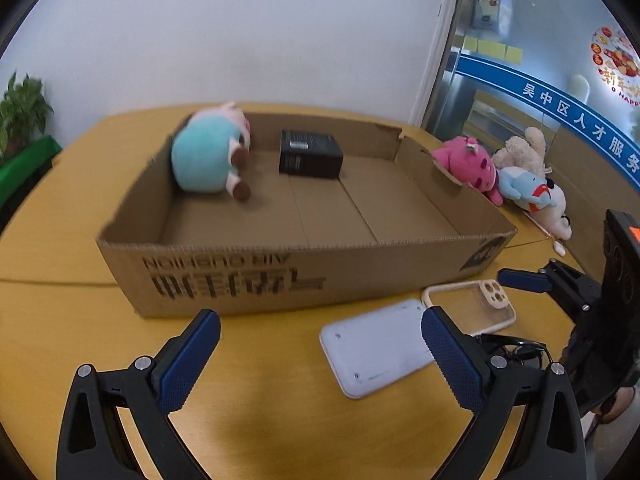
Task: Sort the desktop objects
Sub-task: 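Grasp the white plastic case on the table with the left gripper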
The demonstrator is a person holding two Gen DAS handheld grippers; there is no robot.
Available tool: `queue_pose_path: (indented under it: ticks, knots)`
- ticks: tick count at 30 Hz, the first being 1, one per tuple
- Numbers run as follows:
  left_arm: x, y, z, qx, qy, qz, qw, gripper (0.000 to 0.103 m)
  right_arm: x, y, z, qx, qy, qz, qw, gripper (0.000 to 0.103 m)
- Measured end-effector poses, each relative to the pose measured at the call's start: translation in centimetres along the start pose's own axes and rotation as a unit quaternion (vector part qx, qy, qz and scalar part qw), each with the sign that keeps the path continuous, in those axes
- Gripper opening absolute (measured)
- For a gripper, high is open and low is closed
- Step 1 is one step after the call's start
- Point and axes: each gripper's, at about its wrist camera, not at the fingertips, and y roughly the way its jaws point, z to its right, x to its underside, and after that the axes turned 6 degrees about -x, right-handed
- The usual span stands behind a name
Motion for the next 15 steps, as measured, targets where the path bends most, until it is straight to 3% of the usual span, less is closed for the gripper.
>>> queue_pose_path:
  ticks: [7,10,12,15]
  knots:
    - [0.8,3.7,-0.5,0.052,-0.030,-0.062,0.9963,0.096,-0.8,4.6,-0.1,-0.056,0.024,-0.071,0.996,0.098]
    - [1.2,5.7,-0.6,0.072,-0.039,-0.096,0.9920,0.086,-0.9,6.1,-0.9,-0.052,0.004,-0.093,0.994,0.098]
    - [1.5,6.7,-1.0,0.094,-0.054,-0.117,0.9872,0.070,-0.7,6.8,-1.5,-0.058,-0.003,-0.104,0.993,0.098]
    - [1.5,6.8,-1.5,0.107,-0.062,-0.116,0.9855,0.065,-0.5,7.5,-2.6,-0.069,-0.008,-0.108,0.992,0.098]
